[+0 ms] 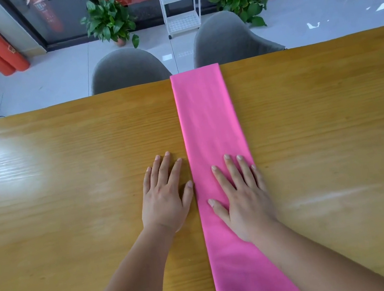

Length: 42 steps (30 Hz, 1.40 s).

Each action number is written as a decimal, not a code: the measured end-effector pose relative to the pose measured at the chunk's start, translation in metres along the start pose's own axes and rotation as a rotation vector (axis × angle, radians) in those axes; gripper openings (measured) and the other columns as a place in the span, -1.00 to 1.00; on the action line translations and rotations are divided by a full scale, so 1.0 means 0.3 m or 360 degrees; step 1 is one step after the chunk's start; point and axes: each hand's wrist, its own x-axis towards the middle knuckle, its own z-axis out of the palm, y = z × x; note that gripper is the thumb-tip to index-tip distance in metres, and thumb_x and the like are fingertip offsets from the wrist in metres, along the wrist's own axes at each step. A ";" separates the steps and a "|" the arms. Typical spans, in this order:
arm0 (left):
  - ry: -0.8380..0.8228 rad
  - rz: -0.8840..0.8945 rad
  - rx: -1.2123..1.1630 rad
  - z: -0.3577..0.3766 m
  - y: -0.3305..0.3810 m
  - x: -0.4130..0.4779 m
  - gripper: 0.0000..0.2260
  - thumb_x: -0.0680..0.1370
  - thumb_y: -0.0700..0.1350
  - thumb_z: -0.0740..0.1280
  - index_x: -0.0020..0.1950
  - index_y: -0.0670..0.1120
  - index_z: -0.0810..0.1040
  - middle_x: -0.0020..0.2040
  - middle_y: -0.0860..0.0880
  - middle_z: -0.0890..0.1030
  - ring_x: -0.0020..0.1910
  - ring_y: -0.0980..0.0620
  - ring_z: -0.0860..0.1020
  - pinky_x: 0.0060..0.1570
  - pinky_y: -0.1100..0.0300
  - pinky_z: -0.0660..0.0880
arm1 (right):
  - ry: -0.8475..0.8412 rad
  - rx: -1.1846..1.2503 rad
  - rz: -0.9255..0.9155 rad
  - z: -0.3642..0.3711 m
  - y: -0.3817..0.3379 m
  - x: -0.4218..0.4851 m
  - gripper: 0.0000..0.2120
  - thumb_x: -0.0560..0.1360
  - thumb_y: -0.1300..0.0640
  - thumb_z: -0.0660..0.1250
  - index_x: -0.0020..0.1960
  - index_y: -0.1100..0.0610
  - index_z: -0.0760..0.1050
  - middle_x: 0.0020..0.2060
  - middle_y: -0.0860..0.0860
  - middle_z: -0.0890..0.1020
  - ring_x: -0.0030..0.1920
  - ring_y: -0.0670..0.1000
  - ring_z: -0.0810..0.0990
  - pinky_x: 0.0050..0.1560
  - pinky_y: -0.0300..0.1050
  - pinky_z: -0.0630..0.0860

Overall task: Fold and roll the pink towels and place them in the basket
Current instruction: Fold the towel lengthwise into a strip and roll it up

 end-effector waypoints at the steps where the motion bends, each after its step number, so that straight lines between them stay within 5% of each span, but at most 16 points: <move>1: -0.0003 0.0017 0.0016 0.000 0.004 -0.005 -0.48 0.74 0.18 0.06 0.68 0.03 0.25 0.72 -0.02 0.11 0.72 -0.03 -0.08 0.65 -0.16 0.05 | -0.0005 0.0014 -0.0011 0.001 0.003 0.011 -0.24 0.63 -0.46 -0.20 0.70 -0.15 -0.29 0.69 0.00 -0.31 0.66 0.11 -0.40 0.67 0.24 -0.14; 5: 0.0001 0.0050 -0.0067 -0.025 0.120 -0.056 -0.50 0.74 0.07 0.07 0.68 -0.03 0.27 0.72 -0.02 0.14 0.72 -0.02 -0.08 0.65 -0.16 0.06 | -0.0010 0.0061 -0.0012 0.001 0.019 0.012 -0.33 0.70 -0.33 -0.18 0.72 -0.11 -0.18 0.70 0.03 -0.25 0.68 0.10 -0.33 0.67 0.23 -0.10; 8: -0.0140 0.0128 -0.0134 -0.002 0.251 -0.212 -0.44 0.75 0.13 0.02 0.73 -0.01 0.09 0.74 0.01 0.00 0.71 0.01 -0.17 0.67 -0.13 0.01 | 0.0040 0.0060 0.0073 0.025 0.022 -0.108 -0.40 0.72 -0.18 -0.12 0.72 -0.04 0.01 0.72 0.05 -0.08 0.70 0.11 -0.20 0.66 0.24 -0.01; 13: -0.0298 0.0208 0.0192 0.020 0.262 -0.328 -0.39 0.75 0.23 -0.11 0.74 -0.01 -0.13 0.73 0.00 -0.19 0.69 -0.04 -0.28 0.67 -0.17 -0.06 | -0.0017 0.0046 0.0049 0.063 0.068 -0.260 -0.39 0.72 -0.22 -0.18 0.72 -0.08 -0.15 0.71 -0.02 -0.20 0.68 0.06 -0.31 0.66 0.26 0.00; 18: -0.0389 0.0249 0.0177 -0.005 0.319 -0.396 -0.38 0.76 0.18 -0.11 0.73 -0.10 -0.14 0.72 -0.10 -0.22 0.68 -0.07 -0.32 0.66 -0.17 -0.12 | -0.0068 0.0005 -0.0036 0.035 0.064 -0.315 -0.34 0.70 -0.28 -0.22 0.71 -0.05 -0.22 0.70 0.01 -0.26 0.67 0.06 -0.35 0.67 0.22 -0.04; 21: -0.0441 0.0470 0.0179 -0.015 0.255 -0.546 -0.32 0.74 0.29 -0.07 0.74 -0.07 -0.12 0.74 -0.02 -0.17 0.70 -0.03 -0.23 0.64 -0.18 -0.07 | -0.0147 -0.0035 -0.0319 0.054 0.113 -0.477 -0.27 0.70 -0.35 -0.11 0.71 -0.04 -0.26 0.69 -0.03 -0.29 0.68 0.04 -0.33 0.65 0.20 -0.07; 27: -0.0541 0.0476 0.0314 -0.028 0.277 -0.566 -0.25 0.70 0.39 -0.21 0.71 -0.08 -0.24 0.71 -0.07 -0.29 0.67 -0.05 -0.36 0.62 -0.22 -0.18 | -0.0197 -0.0128 -0.0338 0.055 0.119 -0.501 -0.23 0.67 -0.40 -0.16 0.69 -0.03 -0.34 0.66 -0.02 -0.40 0.64 0.03 -0.43 0.62 0.21 -0.19; 37: -0.0374 0.0659 0.0394 -0.019 0.211 -0.754 -0.26 0.71 0.37 0.03 0.72 -0.11 0.10 0.73 -0.11 0.06 0.71 -0.11 0.02 0.56 -0.17 0.03 | -0.0026 -0.0149 -0.0337 0.131 0.160 -0.723 -0.21 0.67 -0.43 -0.07 0.73 0.02 -0.05 0.72 0.03 -0.06 0.70 0.14 -0.07 0.55 0.22 0.02; 42: -0.0347 0.0638 0.0391 -0.044 0.174 -0.868 -0.35 0.74 0.29 0.08 0.73 -0.01 0.09 0.74 -0.03 0.06 0.71 -0.08 0.04 0.55 -0.10 0.06 | 0.0086 -0.0224 -0.0659 0.160 0.210 -0.785 -0.37 0.72 -0.20 0.03 0.71 0.02 0.08 0.71 -0.01 0.02 0.70 0.13 -0.01 0.53 0.26 0.08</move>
